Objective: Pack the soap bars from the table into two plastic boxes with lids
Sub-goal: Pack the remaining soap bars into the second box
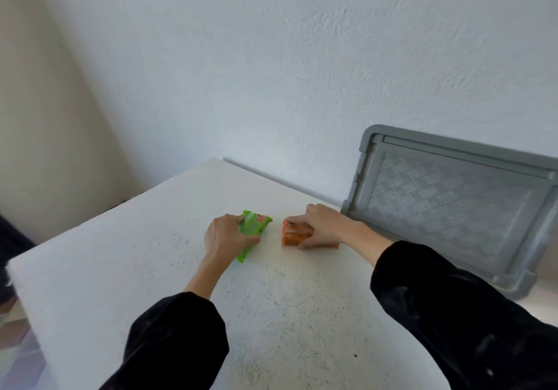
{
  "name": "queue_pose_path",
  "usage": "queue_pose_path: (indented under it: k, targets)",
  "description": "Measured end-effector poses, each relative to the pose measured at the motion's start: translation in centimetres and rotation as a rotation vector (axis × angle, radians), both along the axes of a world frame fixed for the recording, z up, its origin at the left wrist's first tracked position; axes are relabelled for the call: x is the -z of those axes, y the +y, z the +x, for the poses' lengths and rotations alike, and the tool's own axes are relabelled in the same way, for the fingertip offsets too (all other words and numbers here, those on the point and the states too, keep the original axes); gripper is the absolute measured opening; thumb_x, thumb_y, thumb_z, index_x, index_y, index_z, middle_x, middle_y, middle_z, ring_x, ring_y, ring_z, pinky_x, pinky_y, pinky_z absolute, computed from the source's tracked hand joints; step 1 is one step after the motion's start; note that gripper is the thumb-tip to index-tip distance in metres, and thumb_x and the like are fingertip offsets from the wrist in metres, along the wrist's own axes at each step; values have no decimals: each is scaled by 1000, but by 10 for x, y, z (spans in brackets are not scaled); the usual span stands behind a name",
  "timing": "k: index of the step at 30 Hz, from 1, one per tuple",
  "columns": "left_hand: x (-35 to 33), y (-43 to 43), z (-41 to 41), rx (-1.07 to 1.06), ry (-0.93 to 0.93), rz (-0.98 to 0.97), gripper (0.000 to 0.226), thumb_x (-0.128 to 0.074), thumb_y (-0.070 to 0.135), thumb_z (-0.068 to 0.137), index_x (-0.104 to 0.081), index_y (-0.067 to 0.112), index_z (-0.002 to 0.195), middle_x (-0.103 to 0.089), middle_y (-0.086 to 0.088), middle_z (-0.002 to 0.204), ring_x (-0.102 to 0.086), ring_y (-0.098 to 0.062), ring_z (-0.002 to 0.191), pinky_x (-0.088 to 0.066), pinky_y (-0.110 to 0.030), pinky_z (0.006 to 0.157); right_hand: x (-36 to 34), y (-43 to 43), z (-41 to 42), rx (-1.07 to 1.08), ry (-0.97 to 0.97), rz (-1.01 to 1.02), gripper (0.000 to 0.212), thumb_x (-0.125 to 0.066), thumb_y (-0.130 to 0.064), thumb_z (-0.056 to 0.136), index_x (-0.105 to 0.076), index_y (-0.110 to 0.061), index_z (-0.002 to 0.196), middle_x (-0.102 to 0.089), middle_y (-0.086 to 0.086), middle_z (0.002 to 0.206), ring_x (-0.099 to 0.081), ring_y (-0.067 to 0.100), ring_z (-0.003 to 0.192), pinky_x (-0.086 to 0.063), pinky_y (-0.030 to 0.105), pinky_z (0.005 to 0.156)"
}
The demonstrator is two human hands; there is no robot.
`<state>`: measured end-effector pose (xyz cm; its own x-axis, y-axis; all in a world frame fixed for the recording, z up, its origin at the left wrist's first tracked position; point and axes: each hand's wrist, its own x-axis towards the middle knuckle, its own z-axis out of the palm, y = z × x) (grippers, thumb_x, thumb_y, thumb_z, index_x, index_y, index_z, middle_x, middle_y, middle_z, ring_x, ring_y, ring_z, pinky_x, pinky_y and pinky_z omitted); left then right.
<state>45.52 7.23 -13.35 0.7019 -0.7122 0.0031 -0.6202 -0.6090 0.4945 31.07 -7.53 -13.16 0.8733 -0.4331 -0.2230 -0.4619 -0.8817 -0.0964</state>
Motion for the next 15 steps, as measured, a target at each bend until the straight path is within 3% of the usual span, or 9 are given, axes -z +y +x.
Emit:
queue_pose_path:
  k: [3, 6, 11, 15]
  targets:
    - [-11, 1, -5, 19, -12, -8, 60, -75, 40, 70, -58, 23, 125, -70, -4, 96, -58, -16, 72, -46, -24, 59, -7, 15, -19, 32, -102, -19, 73, -64, -52, 77, -36, -31, 142, -47, 6, 105, -48, 23, 105, -35, 28, 75]
    - [-31, 2, -19, 62, -30, -46, 63, -76, 40, 70, -56, 23, 127, -71, -5, 102, -59, -15, 74, -49, -25, 61, -37, 25, -47, 112, -203, -7, 72, -66, -51, 76, -39, -31, 140, -48, 3, 103, -48, 19, 100, -38, 27, 75]
    - [-81, 8, -72, 213, -71, -164, 56, -77, 37, 68, -62, 24, 121, -70, -7, 103, -63, -21, 91, -51, -32, 75, -108, 49, -127, 188, -329, -89, 67, -71, -49, 72, -48, -32, 133, -40, -11, 81, -46, 12, 87, -34, 23, 71]
    - [-113, 14, -135, 440, -74, -238, 63, -80, 37, 65, -60, 24, 123, -69, -6, 105, -61, -16, 85, -51, -29, 71, -149, 88, -215, 274, -362, -140, 70, -74, -50, 68, -48, -36, 132, -46, -9, 89, -45, 9, 84, -33, 19, 62]
